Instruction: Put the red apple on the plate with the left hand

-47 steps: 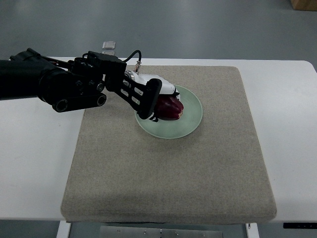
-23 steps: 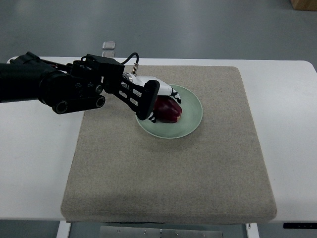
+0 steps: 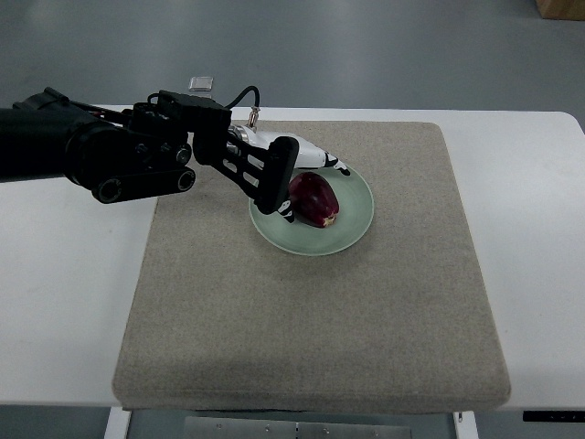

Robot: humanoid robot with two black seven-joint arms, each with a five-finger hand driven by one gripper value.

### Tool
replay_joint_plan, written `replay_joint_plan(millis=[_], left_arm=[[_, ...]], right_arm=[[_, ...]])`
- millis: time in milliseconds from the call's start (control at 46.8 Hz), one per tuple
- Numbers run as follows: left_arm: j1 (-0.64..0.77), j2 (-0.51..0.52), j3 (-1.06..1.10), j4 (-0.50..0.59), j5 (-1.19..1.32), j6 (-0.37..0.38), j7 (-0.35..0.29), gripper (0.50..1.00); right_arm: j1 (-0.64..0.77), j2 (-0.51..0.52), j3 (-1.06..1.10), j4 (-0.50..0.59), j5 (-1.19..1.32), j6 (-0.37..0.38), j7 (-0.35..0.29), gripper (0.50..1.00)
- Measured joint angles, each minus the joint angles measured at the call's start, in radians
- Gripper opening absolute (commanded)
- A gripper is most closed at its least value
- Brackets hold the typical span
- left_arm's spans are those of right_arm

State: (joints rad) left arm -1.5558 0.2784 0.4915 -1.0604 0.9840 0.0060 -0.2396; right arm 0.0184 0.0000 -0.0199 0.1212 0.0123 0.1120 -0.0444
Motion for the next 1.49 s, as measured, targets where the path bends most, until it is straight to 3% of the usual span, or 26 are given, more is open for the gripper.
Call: replay_joint_plan(millis=[363, 598, 811, 1025, 1494], left_arm=[[-0.036, 0.098, -0.065, -0.018, -0.078, -0.001, -0.006, 0.992], [-0.011, 0.175, -0.182, 0.024, -0.385, 0.001, -0.006, 0.992], [0.048, 0.182, -0.232, 0.163, -0.808, 0.001, -0.006, 0.994], [0.092, 0.177, -0.236, 0.367, -0.867, -0.007, -0.006, 0.996], [0.238, 0.18, -0.56, 0.487, -1.08, -0.002, 0.0, 0.996]], right_arm=[[0.0, 0.0, 0.0, 0.0, 0.0, 0.0, 0.0, 0.93], [0.0, 0.0, 0.0, 0.0, 0.0, 0.0, 0.0, 0.93], [0.0, 0.0, 0.0, 0.0, 0.0, 0.0, 0.0, 0.93], [0.0, 0.0, 0.0, 0.0, 0.0, 0.0, 0.0, 0.93], [0.0, 0.0, 0.0, 0.0, 0.0, 0.0, 0.0, 0.93]])
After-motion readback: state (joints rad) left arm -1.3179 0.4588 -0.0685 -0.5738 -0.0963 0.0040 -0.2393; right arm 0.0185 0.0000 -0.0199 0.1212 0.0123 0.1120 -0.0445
